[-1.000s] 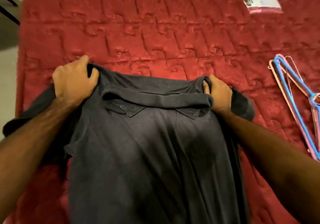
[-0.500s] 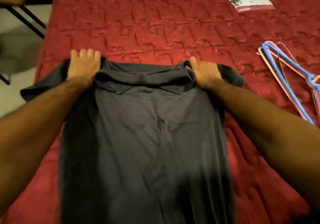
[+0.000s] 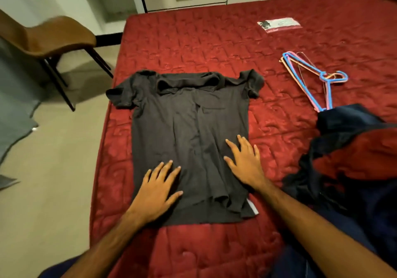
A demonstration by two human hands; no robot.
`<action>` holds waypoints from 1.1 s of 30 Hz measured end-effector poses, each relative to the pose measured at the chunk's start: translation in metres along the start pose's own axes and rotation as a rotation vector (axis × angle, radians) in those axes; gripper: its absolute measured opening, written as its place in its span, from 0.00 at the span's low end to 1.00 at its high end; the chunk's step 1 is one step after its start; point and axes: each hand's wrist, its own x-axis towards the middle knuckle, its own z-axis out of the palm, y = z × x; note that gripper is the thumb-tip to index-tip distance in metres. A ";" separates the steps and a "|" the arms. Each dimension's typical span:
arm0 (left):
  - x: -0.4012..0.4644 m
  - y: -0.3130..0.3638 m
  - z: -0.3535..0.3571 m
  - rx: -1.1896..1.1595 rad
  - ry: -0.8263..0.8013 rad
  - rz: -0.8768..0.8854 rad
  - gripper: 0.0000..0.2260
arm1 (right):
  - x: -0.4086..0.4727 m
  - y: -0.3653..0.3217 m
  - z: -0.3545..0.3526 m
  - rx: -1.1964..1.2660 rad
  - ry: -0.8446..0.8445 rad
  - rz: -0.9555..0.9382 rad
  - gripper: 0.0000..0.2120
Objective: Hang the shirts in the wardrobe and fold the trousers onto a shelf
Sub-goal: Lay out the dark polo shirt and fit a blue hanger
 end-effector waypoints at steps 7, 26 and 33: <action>-0.061 0.005 -0.023 0.188 -0.024 0.189 0.24 | -0.086 -0.025 -0.030 -0.218 -0.033 -0.212 0.32; -0.116 -0.079 -0.045 0.352 -0.135 -0.077 0.22 | -0.106 0.002 -0.101 -0.786 -0.356 -0.179 0.17; -0.117 -0.073 -0.032 0.168 -0.039 -0.258 0.17 | -0.112 -0.013 -0.091 -0.590 -0.237 -0.280 0.25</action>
